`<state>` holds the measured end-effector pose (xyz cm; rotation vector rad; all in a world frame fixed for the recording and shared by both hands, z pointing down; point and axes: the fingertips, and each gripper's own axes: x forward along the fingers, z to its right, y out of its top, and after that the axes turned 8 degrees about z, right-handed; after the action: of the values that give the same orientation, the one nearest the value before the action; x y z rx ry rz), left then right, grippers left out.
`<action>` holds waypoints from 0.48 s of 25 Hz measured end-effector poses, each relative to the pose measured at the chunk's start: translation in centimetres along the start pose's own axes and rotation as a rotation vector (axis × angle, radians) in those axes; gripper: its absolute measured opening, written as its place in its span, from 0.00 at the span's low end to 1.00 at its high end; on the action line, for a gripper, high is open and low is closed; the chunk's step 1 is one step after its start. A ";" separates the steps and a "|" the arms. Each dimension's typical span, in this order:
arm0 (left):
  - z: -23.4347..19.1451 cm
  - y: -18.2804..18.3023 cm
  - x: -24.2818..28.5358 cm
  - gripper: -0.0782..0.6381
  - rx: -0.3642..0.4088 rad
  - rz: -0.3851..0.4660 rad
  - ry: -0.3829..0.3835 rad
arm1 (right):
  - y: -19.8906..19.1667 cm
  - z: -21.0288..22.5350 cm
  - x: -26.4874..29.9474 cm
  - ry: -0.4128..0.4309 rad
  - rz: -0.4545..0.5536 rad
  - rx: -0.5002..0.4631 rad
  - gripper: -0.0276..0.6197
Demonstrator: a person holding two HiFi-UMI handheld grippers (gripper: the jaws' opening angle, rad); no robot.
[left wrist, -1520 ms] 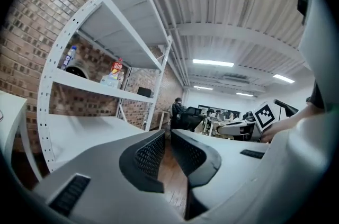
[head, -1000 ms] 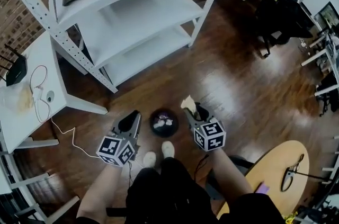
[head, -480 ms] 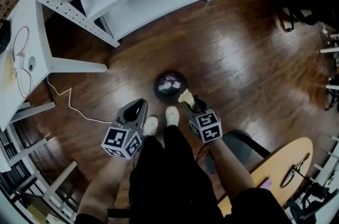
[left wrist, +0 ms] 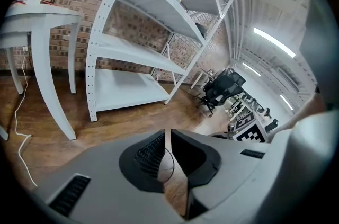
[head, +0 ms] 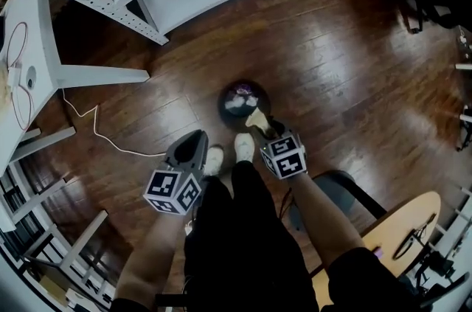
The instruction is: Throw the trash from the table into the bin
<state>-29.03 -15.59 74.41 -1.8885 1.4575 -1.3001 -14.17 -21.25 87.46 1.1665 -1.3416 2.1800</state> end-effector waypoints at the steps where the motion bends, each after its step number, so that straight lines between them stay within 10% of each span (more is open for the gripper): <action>1: 0.0 -0.4 -0.2 0.15 -0.009 -0.002 0.002 | -0.1 0.0 0.2 -0.001 -0.001 -0.016 0.32; 12: -1.1 -1.3 -0.7 0.15 -0.036 -0.018 -0.001 | 1.7 -0.5 0.5 -0.008 0.023 -0.052 0.45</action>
<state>-29.31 -14.21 75.64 -1.9297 1.4762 -1.2885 -15.83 -21.76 86.72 1.1475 -1.4132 2.1446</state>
